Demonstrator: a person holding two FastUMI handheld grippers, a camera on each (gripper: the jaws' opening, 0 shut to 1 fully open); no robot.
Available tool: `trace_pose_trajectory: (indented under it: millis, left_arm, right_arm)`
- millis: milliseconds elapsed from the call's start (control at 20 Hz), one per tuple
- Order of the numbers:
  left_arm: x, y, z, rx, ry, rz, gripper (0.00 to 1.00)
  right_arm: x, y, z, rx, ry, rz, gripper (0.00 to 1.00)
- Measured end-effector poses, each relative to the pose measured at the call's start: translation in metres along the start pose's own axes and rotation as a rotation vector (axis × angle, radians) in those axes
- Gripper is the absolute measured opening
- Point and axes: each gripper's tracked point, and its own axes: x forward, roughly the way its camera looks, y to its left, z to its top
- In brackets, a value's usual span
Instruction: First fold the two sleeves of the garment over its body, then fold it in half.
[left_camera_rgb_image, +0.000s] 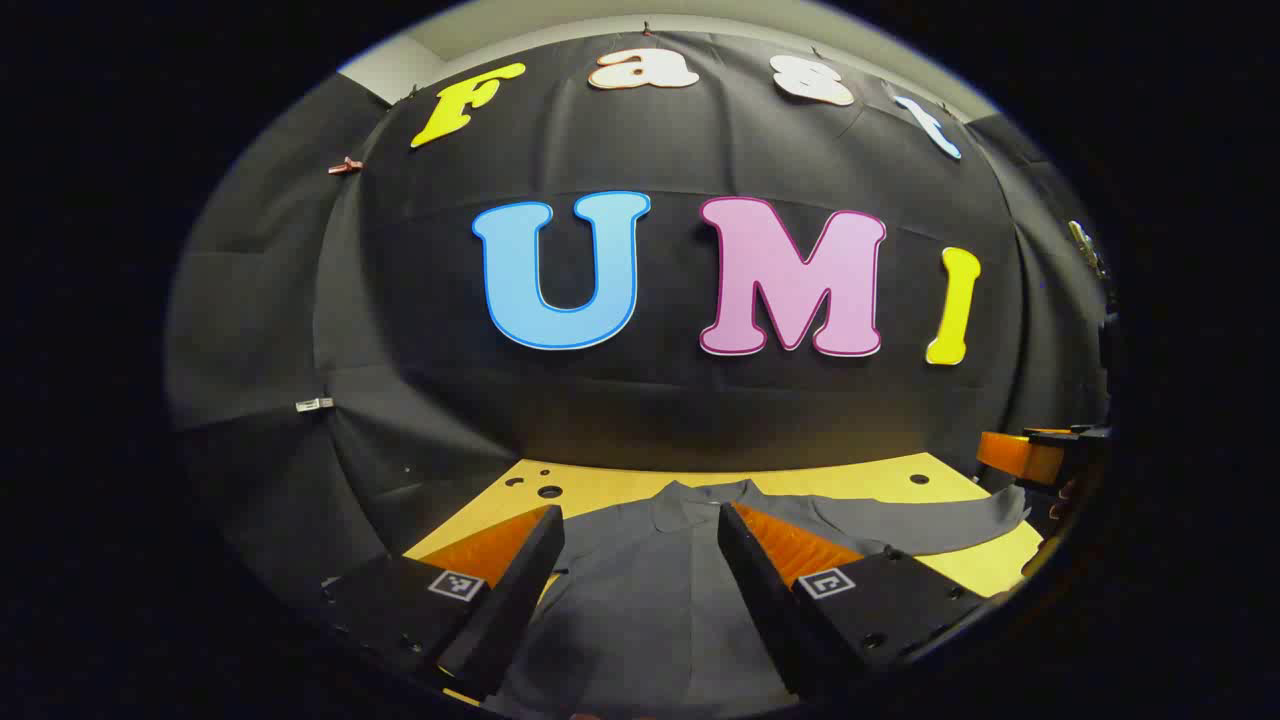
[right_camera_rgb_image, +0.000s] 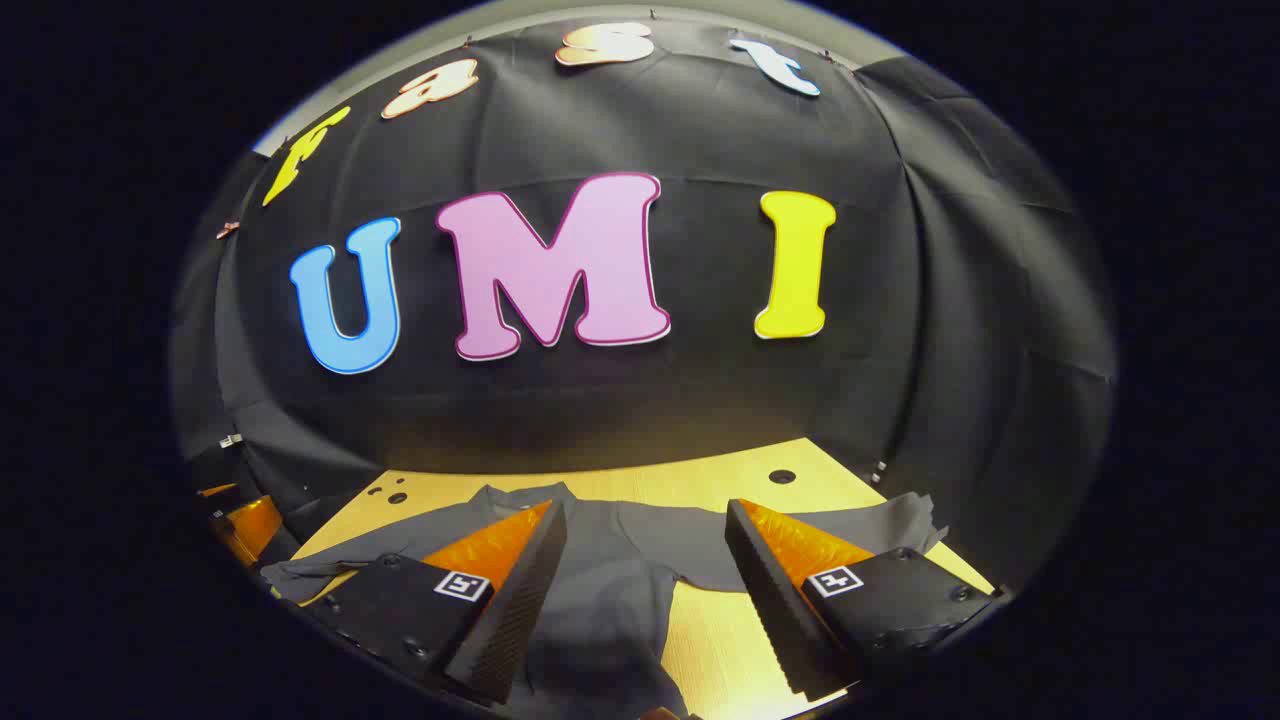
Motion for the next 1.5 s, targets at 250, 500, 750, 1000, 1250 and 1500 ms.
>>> trace_pose_trajectory:
  millis: [250, 500, 750, 1000, 1250, 1500]
  left_arm:
    - [0.004, -0.020, -0.002, 0.019, 0.005, -0.068, 0.98]
    - [0.006, -0.028, 0.001, 0.058, 0.002, -0.104, 0.98]
    - [0.008, -0.029, 0.011, 0.072, -0.015, -0.115, 0.98]
    - [0.004, -0.029, 0.006, 0.067, -0.010, -0.110, 0.98]
    - [0.002, -0.025, -0.008, 0.024, 0.031, -0.096, 0.98]
    - [0.006, -0.014, -0.028, -0.019, 0.087, -0.064, 0.98]
  right_arm:
    - [0.013, -0.007, -0.017, -0.030, 0.030, -0.009, 0.99]
    - [0.016, -0.014, -0.004, -0.064, -0.003, -0.019, 0.99]
    - [0.025, -0.026, -0.007, -0.049, 0.012, -0.039, 0.98]
    - [0.038, -0.053, -0.017, -0.045, 0.054, -0.073, 0.99]
    - [0.053, -0.108, -0.028, -0.043, 0.108, -0.167, 0.99]
    - [0.069, -0.172, -0.040, -0.023, 0.167, -0.311, 0.99]
